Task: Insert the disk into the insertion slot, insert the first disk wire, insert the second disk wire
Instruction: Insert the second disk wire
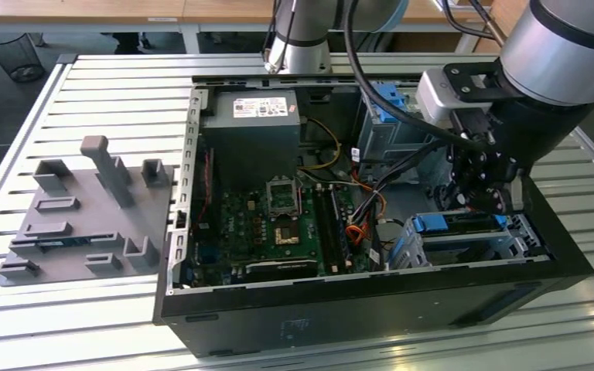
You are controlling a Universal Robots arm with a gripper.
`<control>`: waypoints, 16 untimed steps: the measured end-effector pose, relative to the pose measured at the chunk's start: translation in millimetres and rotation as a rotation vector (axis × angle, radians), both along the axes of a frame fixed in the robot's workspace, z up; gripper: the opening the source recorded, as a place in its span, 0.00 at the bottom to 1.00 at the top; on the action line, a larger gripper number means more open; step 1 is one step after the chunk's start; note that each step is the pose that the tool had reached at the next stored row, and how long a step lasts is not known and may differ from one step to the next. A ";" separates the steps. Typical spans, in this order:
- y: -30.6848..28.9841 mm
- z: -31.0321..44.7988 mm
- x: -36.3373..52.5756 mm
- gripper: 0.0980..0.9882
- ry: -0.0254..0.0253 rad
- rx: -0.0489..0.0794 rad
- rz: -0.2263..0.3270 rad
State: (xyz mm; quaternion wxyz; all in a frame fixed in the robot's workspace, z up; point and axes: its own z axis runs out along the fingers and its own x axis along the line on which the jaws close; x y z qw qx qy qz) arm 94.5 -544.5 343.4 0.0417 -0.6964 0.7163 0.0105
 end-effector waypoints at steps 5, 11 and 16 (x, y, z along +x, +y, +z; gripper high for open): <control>-0.5 -0.7 1.9 0.06 0.0000 0.000 0.000; -2.4 -2.2 3.0 0.06 -0.0001 0.010 0.000; -6.2 -3.2 3.0 0.06 0.0000 0.012 0.000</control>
